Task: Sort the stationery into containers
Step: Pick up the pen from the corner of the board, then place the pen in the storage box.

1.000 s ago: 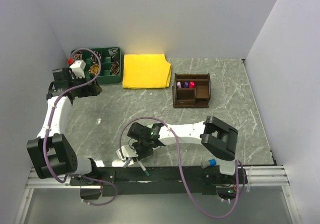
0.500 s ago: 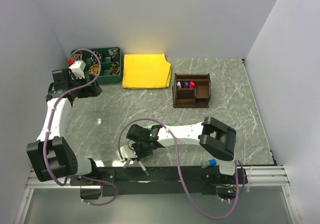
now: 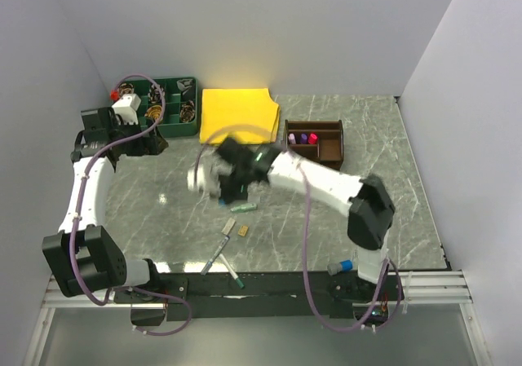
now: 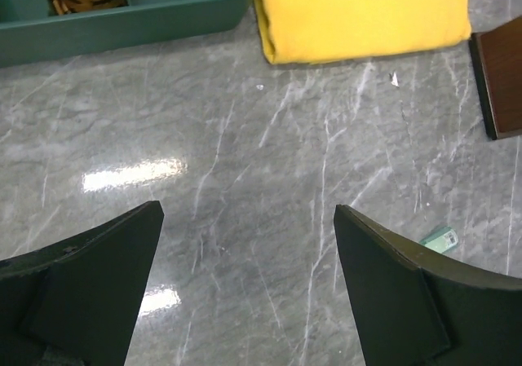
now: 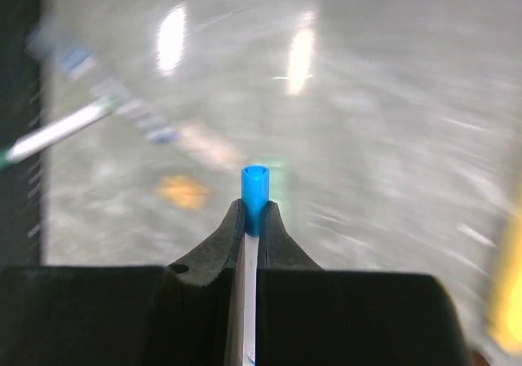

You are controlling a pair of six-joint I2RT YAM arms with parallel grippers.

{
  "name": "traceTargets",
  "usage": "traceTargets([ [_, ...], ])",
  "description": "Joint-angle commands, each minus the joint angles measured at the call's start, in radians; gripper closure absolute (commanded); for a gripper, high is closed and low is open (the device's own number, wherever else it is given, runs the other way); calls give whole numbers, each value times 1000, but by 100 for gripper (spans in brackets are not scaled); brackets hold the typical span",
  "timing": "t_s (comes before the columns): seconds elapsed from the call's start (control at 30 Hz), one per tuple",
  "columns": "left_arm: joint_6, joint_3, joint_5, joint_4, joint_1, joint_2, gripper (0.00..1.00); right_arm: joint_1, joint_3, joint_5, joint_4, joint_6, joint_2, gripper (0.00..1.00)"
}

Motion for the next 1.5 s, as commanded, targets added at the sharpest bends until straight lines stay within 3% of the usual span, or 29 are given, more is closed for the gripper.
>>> traceTargets([
  [0.0,33,12,51,51,-44,-23,6,-230,168,-149,-7,153,-100,100],
  [0.13,73,19,17,40,-142,30,5,-396,5,-170,286,285,-217,100],
  [0.27,82,68,2,23,-268,118,6,-508,-245,-67,742,470,-367,100],
  [0.5,58,269,16,14,-377,363,7,-563,-742,142,1280,502,-583,100],
  [0.73,56,504,-3,-17,-397,531,6,-617,-973,217,1680,486,-561,100],
  [1.03,100,575,-23,-55,-405,598,5,-632,-1004,297,1978,472,-380,100],
  [1.47,117,622,-42,-61,-403,635,5,-631,-1014,265,2021,476,-304,100],
])
